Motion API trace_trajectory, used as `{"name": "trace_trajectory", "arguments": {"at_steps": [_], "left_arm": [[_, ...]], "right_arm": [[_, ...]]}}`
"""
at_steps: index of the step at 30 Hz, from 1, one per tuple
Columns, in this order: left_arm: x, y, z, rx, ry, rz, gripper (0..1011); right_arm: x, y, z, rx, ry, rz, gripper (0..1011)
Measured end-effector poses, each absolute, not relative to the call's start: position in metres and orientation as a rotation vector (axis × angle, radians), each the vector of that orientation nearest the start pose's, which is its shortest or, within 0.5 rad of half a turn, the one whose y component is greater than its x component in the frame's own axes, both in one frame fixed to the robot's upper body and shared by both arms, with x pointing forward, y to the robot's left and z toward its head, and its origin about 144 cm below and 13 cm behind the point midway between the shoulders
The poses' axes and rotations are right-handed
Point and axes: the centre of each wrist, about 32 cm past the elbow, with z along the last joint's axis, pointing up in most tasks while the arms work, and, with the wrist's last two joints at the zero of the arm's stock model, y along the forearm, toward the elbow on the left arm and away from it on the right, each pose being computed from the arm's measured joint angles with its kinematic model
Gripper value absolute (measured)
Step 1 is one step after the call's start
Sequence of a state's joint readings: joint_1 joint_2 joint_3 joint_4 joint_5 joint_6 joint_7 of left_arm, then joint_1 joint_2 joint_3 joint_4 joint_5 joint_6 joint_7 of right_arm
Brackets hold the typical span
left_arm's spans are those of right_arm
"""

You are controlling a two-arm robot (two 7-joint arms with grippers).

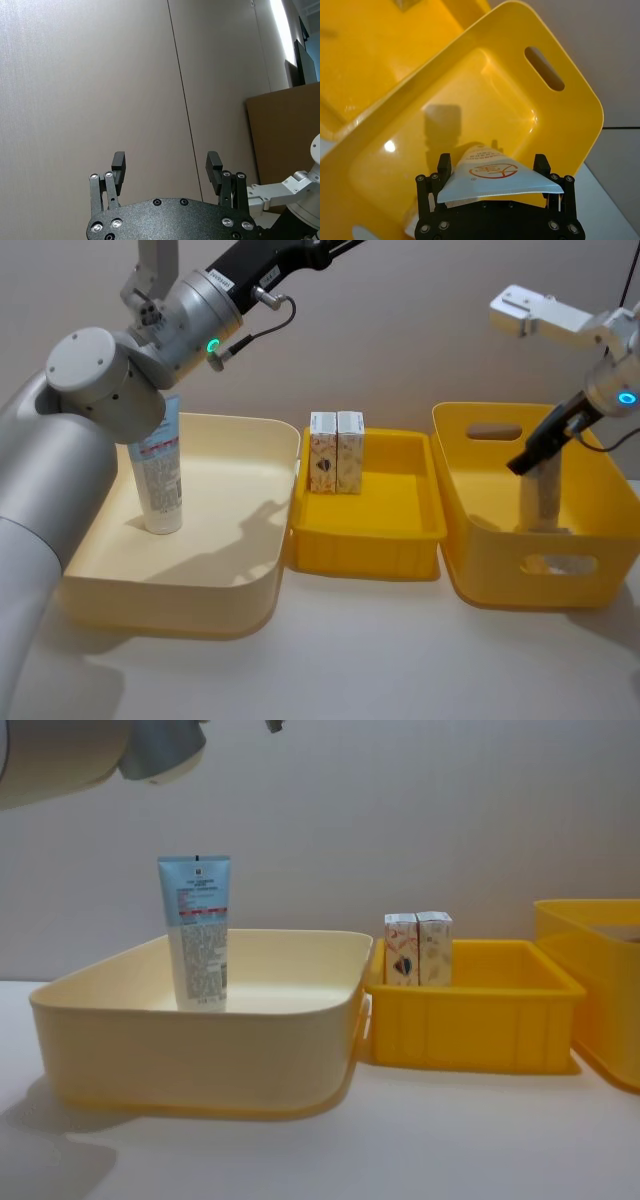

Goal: Bimanual collaborative sorting of washing and personal care products

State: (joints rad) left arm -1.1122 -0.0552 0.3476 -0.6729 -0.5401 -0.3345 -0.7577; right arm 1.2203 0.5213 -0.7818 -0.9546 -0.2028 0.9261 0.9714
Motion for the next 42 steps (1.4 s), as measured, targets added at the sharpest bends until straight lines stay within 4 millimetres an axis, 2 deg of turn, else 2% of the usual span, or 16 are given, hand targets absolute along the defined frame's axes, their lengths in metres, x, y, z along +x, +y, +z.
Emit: {"name": "trace_trajectory", "arguments": {"at_steps": [5, 14, 22, 27, 32, 42], "left_arm": [[0.698, 0.130, 1.375, -0.487, -0.320, 0.554, 1000], [0.698, 0.130, 1.375, -0.487, -0.320, 0.554, 1000], [0.698, 0.130, 1.375, -0.487, -0.320, 0.554, 1000], [0.698, 0.130, 1.375, -0.487, -0.320, 0.554, 1000], [0.698, 0.130, 1.375, -0.487, -0.320, 0.554, 1000], [0.698, 0.130, 1.375, -0.487, -0.320, 0.554, 1000]], "right_arm": [[0.672, -0.318, 1.447, -1.224, 0.120, -0.942, 1007], [0.675, -0.322, 1.460, -1.259, 0.128, -0.913, 1006], [0.688, -0.320, 1.479, -1.214, 0.127, -0.927, 1006], [0.705, -0.320, 1.505, -1.151, 0.128, -0.947, 1006], [0.715, -0.320, 1.521, -1.114, 0.122, -0.958, 1006], [0.722, -0.314, 1.538, -1.083, 0.116, -0.959, 1006]]}}
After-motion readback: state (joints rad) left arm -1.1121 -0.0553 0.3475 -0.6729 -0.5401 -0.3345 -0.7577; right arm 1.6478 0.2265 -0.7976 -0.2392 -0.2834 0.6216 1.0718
